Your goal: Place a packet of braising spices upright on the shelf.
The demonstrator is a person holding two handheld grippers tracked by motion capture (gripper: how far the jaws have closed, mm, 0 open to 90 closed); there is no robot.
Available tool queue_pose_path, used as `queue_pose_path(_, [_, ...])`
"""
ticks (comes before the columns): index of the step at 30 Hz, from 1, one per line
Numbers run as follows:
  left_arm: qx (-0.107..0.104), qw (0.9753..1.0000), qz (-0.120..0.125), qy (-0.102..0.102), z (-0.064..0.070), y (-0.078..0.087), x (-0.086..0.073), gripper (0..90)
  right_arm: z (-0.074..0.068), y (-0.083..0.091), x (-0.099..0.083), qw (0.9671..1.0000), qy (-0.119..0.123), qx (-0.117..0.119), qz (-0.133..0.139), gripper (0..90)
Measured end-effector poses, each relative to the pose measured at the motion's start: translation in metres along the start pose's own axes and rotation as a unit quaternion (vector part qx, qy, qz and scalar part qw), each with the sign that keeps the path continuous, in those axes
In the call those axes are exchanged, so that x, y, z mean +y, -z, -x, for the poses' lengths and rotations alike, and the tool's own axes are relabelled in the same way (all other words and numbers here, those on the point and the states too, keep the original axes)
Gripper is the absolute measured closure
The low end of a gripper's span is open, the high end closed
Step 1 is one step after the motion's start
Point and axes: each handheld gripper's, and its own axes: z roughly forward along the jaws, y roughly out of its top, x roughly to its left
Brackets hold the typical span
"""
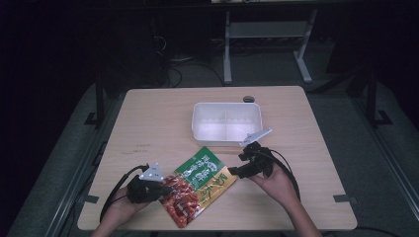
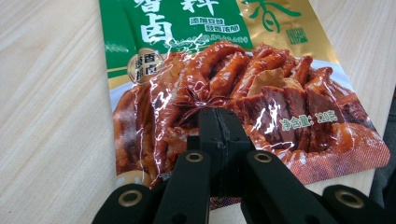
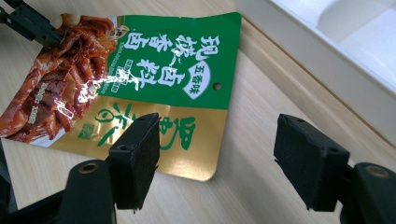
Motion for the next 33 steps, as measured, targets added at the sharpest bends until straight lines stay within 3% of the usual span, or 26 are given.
queue_pose_path(4, [-0.003, 1.0, -0.006, -0.001, 0.001, -0.002, 0.0, 90.0, -0.003, -0.01, 0.01, 0.9998, 0.01, 0.006, -0.013, 31.1])
queue_pose_path(21, [-0.004, 0.9997, -0.023, -0.008, 0.002, -0.008, 0.0, 90.0, -0.008, -0.038, 0.025, 0.9978, 0.009, 0.025, -0.06, 31.0])
queue_pose_path(26, [-0.005, 0.9998, -0.021, -0.006, 0.002, -0.009, -0.001, 90.0, -0.006, -0.052, 0.027, 0.9961, -0.001, 0.029, -0.083, 31.2])
queue_pose_path(33, [-0.006, 0.9997, -0.023, -0.007, 0.001, -0.009, -0.001, 90.0, 0.001, -0.057, 0.024, 0.9939, -0.017, 0.021, -0.107, 35.2])
